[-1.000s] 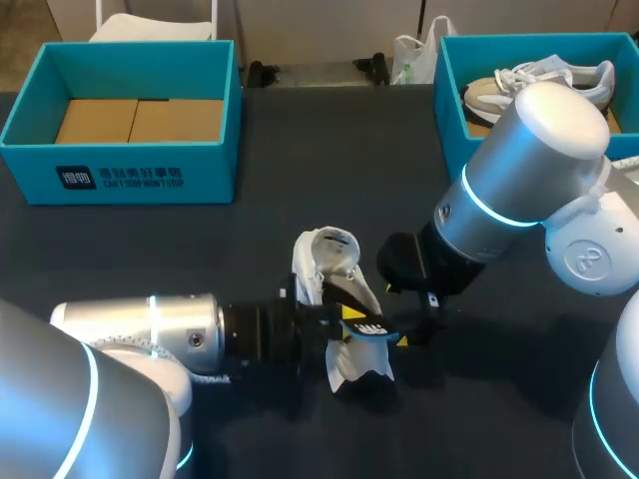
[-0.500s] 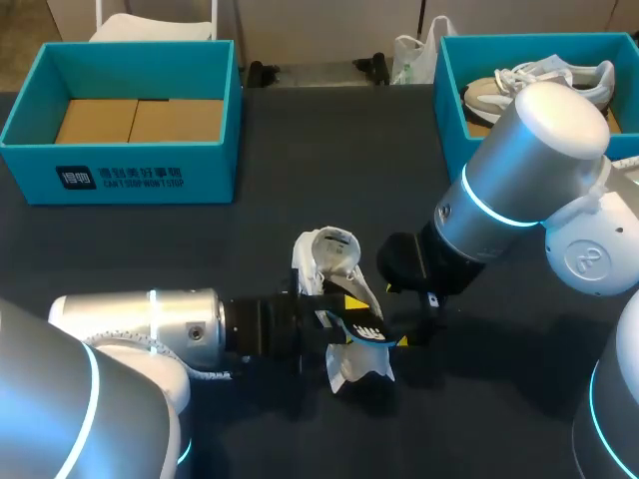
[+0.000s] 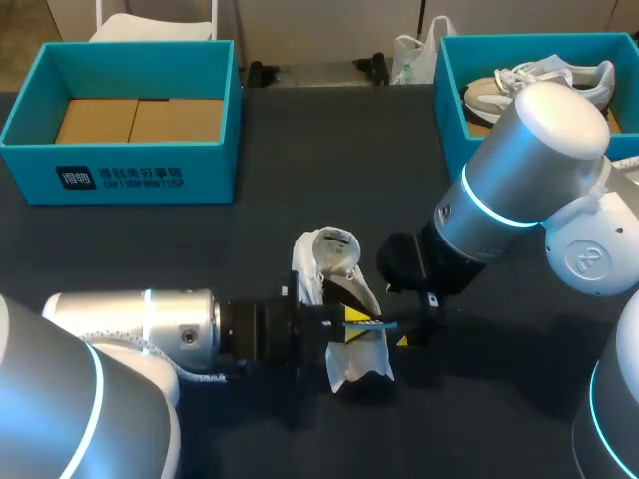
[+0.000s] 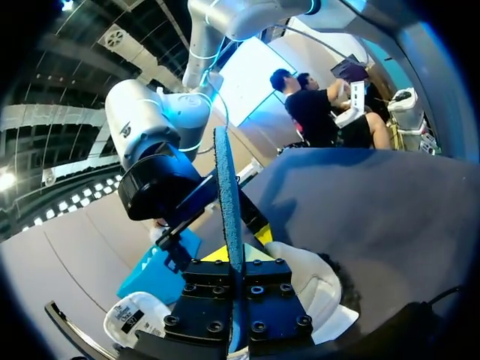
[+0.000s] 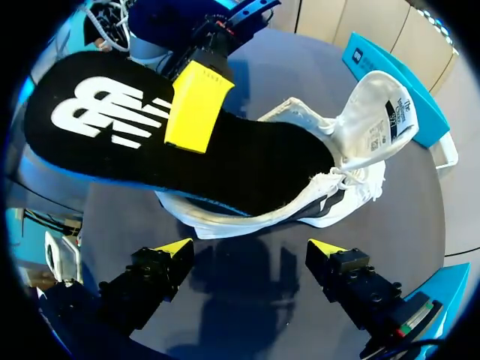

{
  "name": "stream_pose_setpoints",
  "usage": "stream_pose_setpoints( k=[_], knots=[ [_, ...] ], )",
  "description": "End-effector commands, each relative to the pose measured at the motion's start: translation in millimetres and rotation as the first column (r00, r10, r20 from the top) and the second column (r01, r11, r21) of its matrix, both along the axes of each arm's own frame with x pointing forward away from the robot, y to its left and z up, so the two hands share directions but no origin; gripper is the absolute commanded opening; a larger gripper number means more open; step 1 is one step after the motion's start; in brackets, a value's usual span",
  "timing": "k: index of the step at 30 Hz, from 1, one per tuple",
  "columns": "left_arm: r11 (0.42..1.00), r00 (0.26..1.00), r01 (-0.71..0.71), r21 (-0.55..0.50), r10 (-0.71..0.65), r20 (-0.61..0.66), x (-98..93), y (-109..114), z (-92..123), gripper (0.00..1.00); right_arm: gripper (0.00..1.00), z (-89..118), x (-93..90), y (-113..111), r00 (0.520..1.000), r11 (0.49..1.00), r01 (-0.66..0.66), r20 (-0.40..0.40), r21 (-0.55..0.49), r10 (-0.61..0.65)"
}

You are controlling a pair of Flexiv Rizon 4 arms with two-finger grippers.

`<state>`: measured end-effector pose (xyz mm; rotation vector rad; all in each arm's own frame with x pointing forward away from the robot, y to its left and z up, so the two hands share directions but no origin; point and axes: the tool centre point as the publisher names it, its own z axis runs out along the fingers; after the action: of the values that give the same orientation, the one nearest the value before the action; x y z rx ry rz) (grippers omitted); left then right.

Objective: Take the shoe out of the shoebox, open the shoe tongue, remove and reinsert the insole, then place the shoe into the shoebox

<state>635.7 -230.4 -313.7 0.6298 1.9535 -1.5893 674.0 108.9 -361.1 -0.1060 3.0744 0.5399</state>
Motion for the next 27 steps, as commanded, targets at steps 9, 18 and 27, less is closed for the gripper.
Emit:
stream_pose_setpoints(
  k=[9,18,27],
  knots=[
    [0.998,0.997,-0.045,0.048,0.042,0.06,25.3,-4,-27,0.0,1.0,-1,-0.9,1,1.0,1.0,0.001,0.003,-0.002,-0.001],
    [0.995,0.997,-0.062,0.073,0.059,0.049,30.9,3,-29,0.0,1.0,-1,-0.9,1,1.0,1.0,0.001,0.003,-0.002,-0.001],
    [0.998,0.999,-0.046,0.04,0.045,0.022,16.0,11,-8,0.17,1.0,-1,-0.9,1,1.0,1.0,0.001,0.003,-0.002,-0.001]
  ],
)
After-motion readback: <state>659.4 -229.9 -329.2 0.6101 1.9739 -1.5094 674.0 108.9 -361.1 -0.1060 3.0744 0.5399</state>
